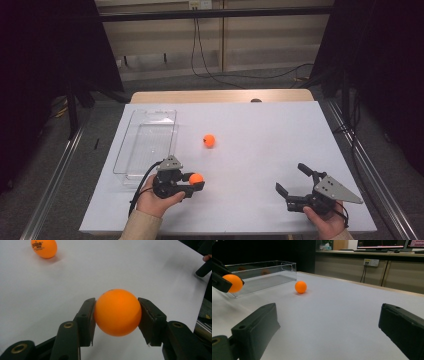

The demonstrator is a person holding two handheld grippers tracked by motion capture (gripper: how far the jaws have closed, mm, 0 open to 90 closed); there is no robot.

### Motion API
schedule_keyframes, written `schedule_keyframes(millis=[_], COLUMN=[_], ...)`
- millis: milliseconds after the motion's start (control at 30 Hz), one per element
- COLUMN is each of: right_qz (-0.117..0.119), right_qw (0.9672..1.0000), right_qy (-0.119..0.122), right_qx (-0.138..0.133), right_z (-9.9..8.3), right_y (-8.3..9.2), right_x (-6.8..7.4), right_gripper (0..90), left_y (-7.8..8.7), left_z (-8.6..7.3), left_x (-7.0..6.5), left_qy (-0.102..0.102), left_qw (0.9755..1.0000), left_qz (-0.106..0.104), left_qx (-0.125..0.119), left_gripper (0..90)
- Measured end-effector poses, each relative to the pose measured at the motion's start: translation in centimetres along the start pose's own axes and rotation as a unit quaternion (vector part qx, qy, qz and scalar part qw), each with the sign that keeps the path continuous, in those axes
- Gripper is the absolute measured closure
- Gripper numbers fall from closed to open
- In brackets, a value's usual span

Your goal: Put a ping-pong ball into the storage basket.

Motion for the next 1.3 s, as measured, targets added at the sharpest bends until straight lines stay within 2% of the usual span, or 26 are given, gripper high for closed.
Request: schedule_keyframes(millis=[400, 767, 1300], right_qz=[-0.001, 0.0, 0.0], right_qw=[1.0, 1.0, 1.0], right_qy=[-0.002, -0.002, -0.003], right_qx=[-0.001, -0.001, -0.002], right_z=[0.0, 0.0, 0.0], right_y=[0.0, 0.0, 0.0], right_x=[0.0, 0.0, 0.0], right_gripper=[2.0, 2.1, 2.0], left_y=[0.1, 0.1, 0.8], left_z=[0.6, 1.1, 1.8], left_x=[-0.2, -0.6, -0.2], left_qy=[0.008, 0.007, 0.018], left_qw=[1.0, 1.0, 0.9998], left_qz=[0.002, 0.002, 0.008], left_qx=[0.003, 0.003, -0.002], left_gripper=[51.1, 51.1, 51.1])
Point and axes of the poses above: each handheld gripper's, and its own axes: y roughly backward along the jaws, z roughly out of its top, x roughly to its left, the point moved 3 cm from there along -y, roughly forward along the jaws, and after that the axes turned 14 degrees about y, right-handed, at the moved point
